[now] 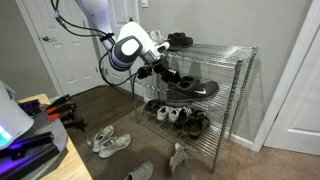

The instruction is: Pick the black sneaker from the middle rack and place it to the right of the black sneaker on the top rack

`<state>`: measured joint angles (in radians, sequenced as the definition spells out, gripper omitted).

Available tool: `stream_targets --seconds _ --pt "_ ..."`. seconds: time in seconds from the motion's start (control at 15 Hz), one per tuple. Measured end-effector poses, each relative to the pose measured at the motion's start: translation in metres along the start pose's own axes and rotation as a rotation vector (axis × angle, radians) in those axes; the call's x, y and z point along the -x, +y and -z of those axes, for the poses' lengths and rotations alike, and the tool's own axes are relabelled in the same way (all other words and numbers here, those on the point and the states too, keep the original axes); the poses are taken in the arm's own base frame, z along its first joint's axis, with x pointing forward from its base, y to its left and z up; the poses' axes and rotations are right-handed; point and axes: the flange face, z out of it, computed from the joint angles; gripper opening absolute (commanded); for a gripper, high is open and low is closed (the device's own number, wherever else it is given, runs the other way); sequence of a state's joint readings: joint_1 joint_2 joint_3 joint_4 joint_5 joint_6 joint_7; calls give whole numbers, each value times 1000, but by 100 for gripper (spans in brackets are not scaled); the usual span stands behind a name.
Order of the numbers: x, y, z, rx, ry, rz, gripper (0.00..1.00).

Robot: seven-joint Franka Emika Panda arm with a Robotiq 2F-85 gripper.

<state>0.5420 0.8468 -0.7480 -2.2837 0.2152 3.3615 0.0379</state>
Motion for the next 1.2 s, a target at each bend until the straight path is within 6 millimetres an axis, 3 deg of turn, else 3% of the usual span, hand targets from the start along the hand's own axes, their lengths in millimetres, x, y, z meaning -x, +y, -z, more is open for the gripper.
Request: stream_targets --seconds 0.27,0.87,1.2 --pt "5 5 19 36 8 28 5" --pt "-4 61 92 138 102 -55 5" --pt "-12 56 119 144 166 -66 5"
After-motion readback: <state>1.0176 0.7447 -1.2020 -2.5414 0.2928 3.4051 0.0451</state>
